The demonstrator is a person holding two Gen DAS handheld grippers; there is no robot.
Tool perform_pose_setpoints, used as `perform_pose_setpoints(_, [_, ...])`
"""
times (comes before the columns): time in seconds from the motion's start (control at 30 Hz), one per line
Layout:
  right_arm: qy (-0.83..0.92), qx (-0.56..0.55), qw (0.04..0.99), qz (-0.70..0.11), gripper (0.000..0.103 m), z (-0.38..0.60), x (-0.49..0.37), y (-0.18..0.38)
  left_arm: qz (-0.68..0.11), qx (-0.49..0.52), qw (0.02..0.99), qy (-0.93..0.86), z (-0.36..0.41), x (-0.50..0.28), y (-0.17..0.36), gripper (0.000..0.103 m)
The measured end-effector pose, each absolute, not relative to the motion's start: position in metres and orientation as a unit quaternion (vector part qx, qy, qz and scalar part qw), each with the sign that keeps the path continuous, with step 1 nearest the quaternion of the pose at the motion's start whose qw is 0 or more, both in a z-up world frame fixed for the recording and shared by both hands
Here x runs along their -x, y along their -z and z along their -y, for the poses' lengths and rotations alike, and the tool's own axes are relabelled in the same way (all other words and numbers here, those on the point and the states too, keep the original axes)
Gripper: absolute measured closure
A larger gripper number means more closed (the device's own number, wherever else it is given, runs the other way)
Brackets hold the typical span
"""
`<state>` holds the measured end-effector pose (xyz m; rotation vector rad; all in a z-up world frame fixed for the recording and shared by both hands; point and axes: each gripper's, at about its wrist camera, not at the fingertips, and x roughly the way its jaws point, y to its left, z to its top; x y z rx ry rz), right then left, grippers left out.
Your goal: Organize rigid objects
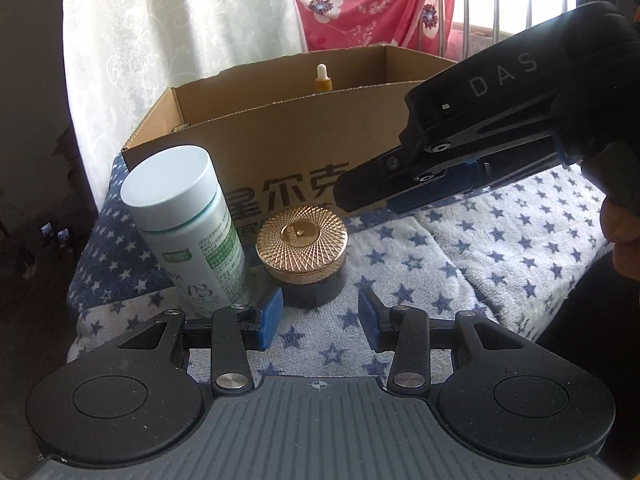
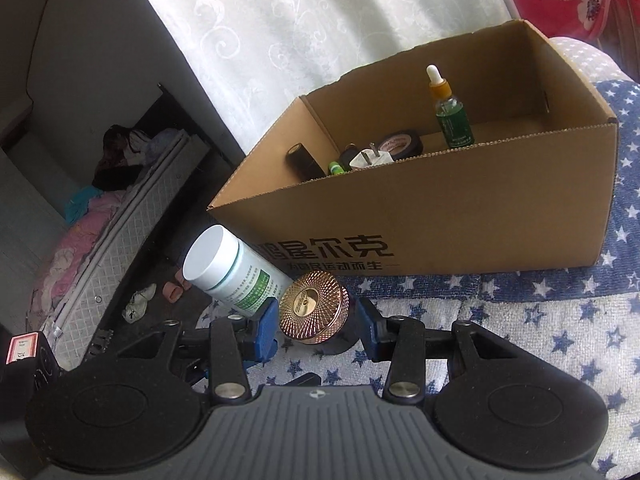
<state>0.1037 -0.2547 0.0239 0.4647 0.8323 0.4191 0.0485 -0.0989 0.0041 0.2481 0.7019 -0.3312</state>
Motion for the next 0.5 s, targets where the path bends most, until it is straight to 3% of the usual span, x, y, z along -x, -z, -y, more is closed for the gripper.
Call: perform_pose_setpoints(0.5, [-0.178, -0.295, 0.843, -0.413, 0.061, 0.246, -0.117, 0.011, -0.35, -0.085, 0.917, 0.173, 0.083, -0.069, 0.013, 0.059])
